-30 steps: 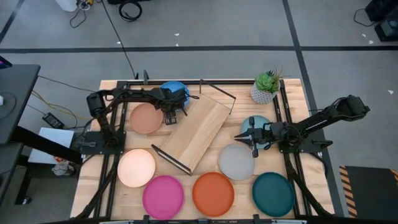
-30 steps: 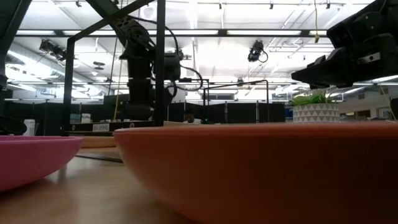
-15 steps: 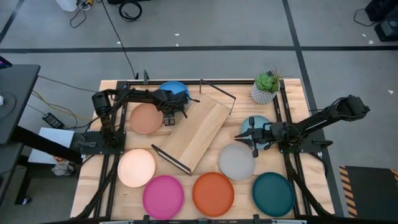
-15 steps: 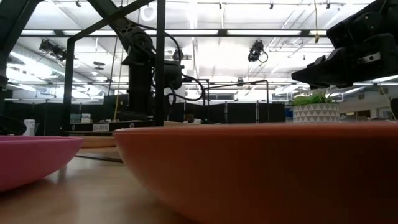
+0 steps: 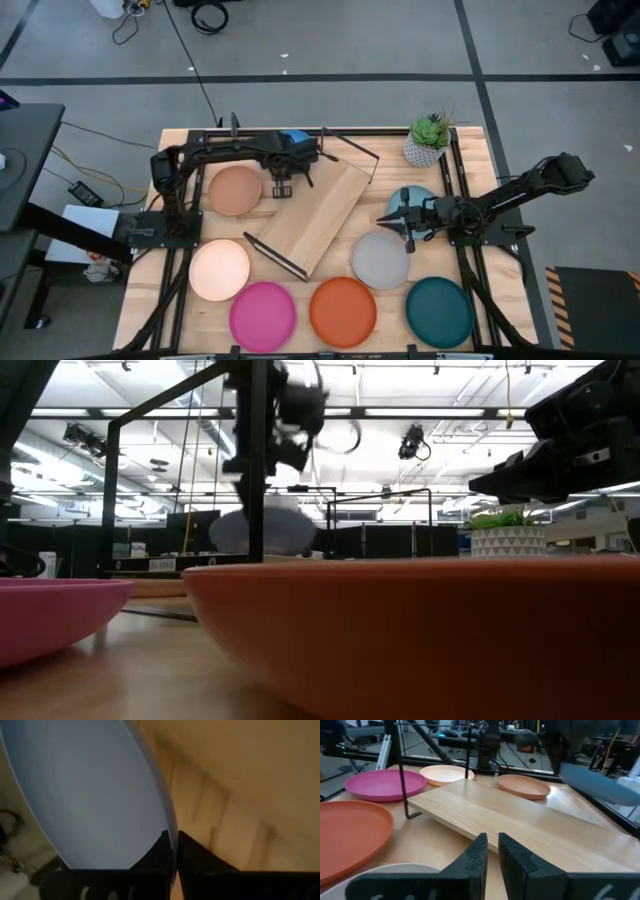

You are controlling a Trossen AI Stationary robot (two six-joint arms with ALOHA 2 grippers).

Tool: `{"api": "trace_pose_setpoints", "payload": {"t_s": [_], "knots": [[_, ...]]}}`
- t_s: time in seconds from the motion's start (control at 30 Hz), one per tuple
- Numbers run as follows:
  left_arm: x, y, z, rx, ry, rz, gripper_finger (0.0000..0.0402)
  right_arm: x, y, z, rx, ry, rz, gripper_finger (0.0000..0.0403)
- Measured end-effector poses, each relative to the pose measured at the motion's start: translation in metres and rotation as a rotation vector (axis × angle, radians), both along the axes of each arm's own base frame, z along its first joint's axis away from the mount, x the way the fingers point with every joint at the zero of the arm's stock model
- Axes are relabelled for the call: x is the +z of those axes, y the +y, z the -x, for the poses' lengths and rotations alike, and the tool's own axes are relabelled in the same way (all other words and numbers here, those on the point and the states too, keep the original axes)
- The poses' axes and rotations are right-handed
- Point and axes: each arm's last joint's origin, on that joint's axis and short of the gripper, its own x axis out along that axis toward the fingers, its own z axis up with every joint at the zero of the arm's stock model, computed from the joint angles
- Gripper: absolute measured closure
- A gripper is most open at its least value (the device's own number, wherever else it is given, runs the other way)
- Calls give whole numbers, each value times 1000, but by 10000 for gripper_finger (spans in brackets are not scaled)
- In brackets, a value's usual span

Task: Place and stack plates onto a shelf
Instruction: Put the blue plate on the shelf

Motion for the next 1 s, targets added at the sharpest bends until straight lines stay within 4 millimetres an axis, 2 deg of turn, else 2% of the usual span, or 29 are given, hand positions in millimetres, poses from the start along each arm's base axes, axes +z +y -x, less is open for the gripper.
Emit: {"api": "trace_pose_setpoints", "payload": {"t_s": [0.1, 0.2, 0.33, 0.43, 0.57, 0.8, 1.0], "knots": [[11, -23, -10, -140, -16, -6, 385, 0, -1, 0, -34, 1, 17, 350], [11, -49, -16, -316, 14, 1, 385, -1, -1, 0, -43, 6, 23, 350], [-2, -78, -19, -556, 75, -54, 385, -1, -1, 0, -42, 8, 23, 350], [-16, -90, -24, -705, 86, -138, 382, 0, -1, 0, -41, -3, 21, 350], [-35, -96, -27, -828, 92, -236, 381, 1, -1, 0, -35, -7, 19, 350], [-45, -91, -30, -829, 46, -287, 375, 1, -1, 0, -32, -7, 32, 350], [-48, -90, -29, -788, 10, -241, 327, 1, -1, 0, -30, -6, 45, 350]]}}
